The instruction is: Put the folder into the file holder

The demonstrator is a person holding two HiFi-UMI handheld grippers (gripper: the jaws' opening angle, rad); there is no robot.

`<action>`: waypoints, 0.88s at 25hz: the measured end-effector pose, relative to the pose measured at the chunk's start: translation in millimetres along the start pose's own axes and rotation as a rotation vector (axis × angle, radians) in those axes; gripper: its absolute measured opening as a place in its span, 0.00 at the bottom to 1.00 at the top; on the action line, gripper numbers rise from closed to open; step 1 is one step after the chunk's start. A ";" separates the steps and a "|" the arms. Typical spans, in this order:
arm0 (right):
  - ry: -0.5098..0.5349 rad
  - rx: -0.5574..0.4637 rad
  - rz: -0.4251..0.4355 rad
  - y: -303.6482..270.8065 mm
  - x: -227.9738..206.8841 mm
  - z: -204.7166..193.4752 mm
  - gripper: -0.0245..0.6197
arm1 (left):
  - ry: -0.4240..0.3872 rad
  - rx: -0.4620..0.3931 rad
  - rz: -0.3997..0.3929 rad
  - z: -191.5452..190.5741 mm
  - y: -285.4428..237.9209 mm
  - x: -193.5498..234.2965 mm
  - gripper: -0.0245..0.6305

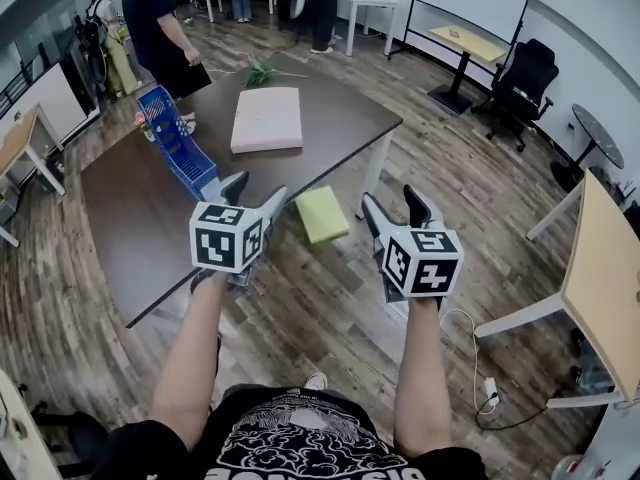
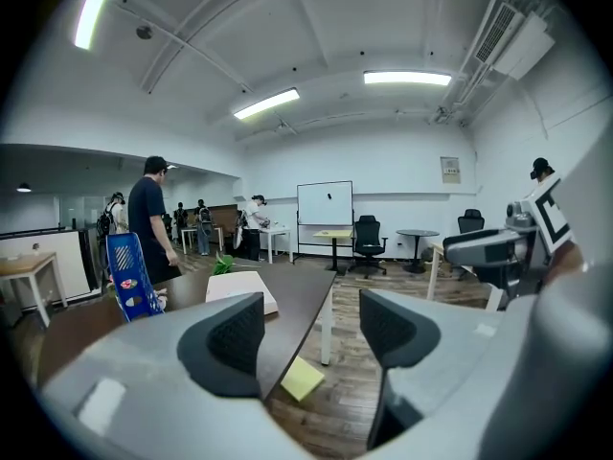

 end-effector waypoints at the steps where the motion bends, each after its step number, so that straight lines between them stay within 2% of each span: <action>1: 0.002 0.001 0.005 -2.2 -3.0 -0.7 0.52 | 0.006 0.000 0.003 0.0 -2.6 -0.8 0.53; 4: 0.003 -0.001 0.015 -9.2 -9.8 -1.0 0.53 | 0.021 -0.002 0.013 0.8 -9.4 -0.6 0.56; 13: -0.010 -0.009 0.032 -26.8 -19.3 0.4 0.54 | 0.019 0.005 0.036 7.4 -24.5 5.5 0.57; 22: -0.001 -0.008 0.059 -66.7 -21.7 -3.6 0.54 | 0.036 0.003 0.060 3.8 -51.5 31.7 0.59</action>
Point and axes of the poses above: the fingertips, and each gripper's own axes: y backward along the fingers, x to its left, z out of its top, the point moved 4 cm from there along y, backward along the fingers, and after that the axes turned 9 degrees about y, right-handed, at the moved point
